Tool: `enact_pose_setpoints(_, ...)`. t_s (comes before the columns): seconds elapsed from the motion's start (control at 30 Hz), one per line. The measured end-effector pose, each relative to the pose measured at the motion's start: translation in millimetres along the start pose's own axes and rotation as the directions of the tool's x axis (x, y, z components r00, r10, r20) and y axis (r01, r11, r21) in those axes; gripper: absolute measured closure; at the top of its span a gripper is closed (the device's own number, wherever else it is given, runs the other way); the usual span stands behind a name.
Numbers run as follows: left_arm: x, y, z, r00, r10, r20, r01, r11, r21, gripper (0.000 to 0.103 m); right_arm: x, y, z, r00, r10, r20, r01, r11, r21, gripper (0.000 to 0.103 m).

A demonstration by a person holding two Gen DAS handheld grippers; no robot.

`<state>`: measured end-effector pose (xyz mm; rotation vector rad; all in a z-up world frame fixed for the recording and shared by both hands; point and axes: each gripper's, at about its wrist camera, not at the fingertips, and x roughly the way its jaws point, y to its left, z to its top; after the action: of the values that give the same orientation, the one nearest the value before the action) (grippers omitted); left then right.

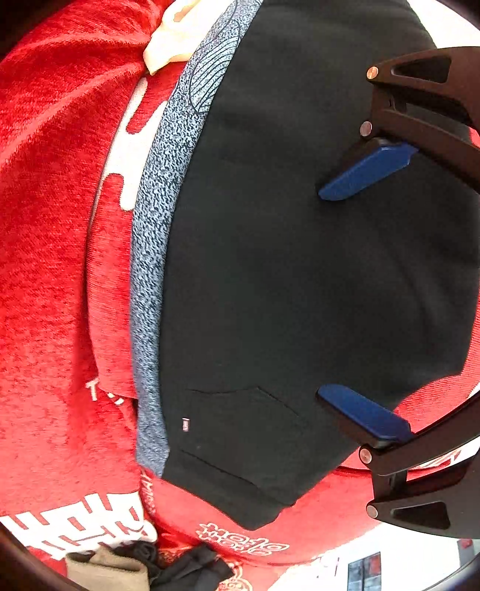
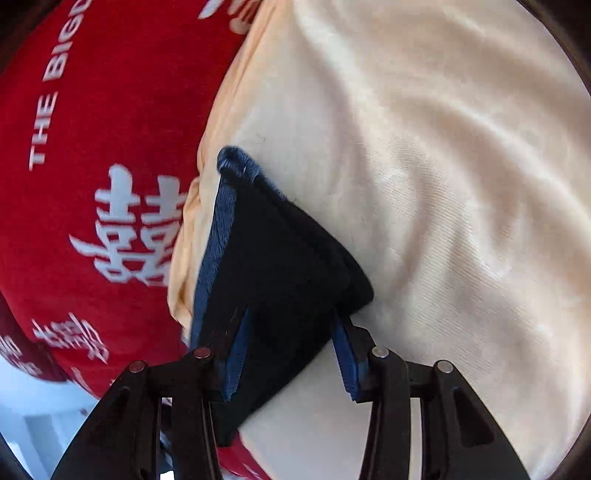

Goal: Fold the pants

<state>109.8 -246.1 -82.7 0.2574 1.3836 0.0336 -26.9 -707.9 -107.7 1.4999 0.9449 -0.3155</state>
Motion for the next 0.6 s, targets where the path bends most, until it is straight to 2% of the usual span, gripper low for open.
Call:
enact_pose_setpoints(0.03, -1, -1, -1, 1.000, -0.003, 0.003, 0.003, 1.000, 0.010, 0.002, 0, 6, 0, 1.000, -0.015, 0.005, 0.015, 1.000, -0.014, 0.093)
enact_pose_setpoints(0.13, 8, 3, 0, 1.000, 0.000, 0.031, -0.001, 1.000, 0.026, 0.000, -30, 24, -11, 0.999, 0.006, 0.036, -0.003, 0.995, -0.103, 0.095)
enact_pose_setpoints(0.17, 8, 3, -1, 0.999, -0.006, 0.032, 0.006, 1.000, 0.020, 0.000, -35, 28, -15, 0.999, -0.013, 0.041, 0.018, 0.990, -0.142, 0.095)
enact_pose_setpoints(0.23, 8, 5, -1, 1.000, -0.015, 0.025, 0.015, 1.000, 0.007, 0.000, -23, 23, -15, 0.997, -0.069, 0.030, 0.073, 0.986, -0.147, 0.094)
enact_pose_setpoints(0.3, 4, 4, 0, 1.000, -0.008, 0.020, 0.008, 1.000, 0.018, 0.000, -3, 7, -11, 0.989, -0.147, 0.011, 0.147, 0.979, -0.142, 0.087)
enact_pose_setpoints(0.33, 3, 4, 0, 1.000, -0.001, 0.021, 0.001, 1.000, 0.031, 0.000, 0, 4, -9, 0.990, -0.140, 0.013, 0.141, 0.979, -0.146, 0.086)
enact_pose_setpoints(0.4, 2, 4, -1, 1.000, 0.007, 0.022, -0.007, 0.999, 0.038, 0.000, -2, 13, -9, 0.988, -0.156, 0.020, 0.157, 0.972, -0.174, 0.084)
enact_pose_setpoints(0.5, -1, 7, 0, 1.000, 0.022, 0.011, -0.022, 1.000, 0.018, 0.000, -7, 38, -13, 0.976, -0.214, 0.036, 0.215, 0.932, -0.291, 0.083)
enact_pose_setpoints(0.57, -4, 9, 0, 1.000, 0.019, 0.001, -0.019, 1.000, 0.001, 0.000, -13, 43, -10, 0.969, -0.241, 0.048, 0.244, 0.923, -0.297, 0.083)
enact_pose_setpoints(0.6, -9, 8, 1, 1.000, 0.010, 0.010, -0.010, 1.000, -0.004, 0.000, -18, 43, -8, 0.964, -0.257, 0.063, 0.264, 0.921, -0.285, 0.077)
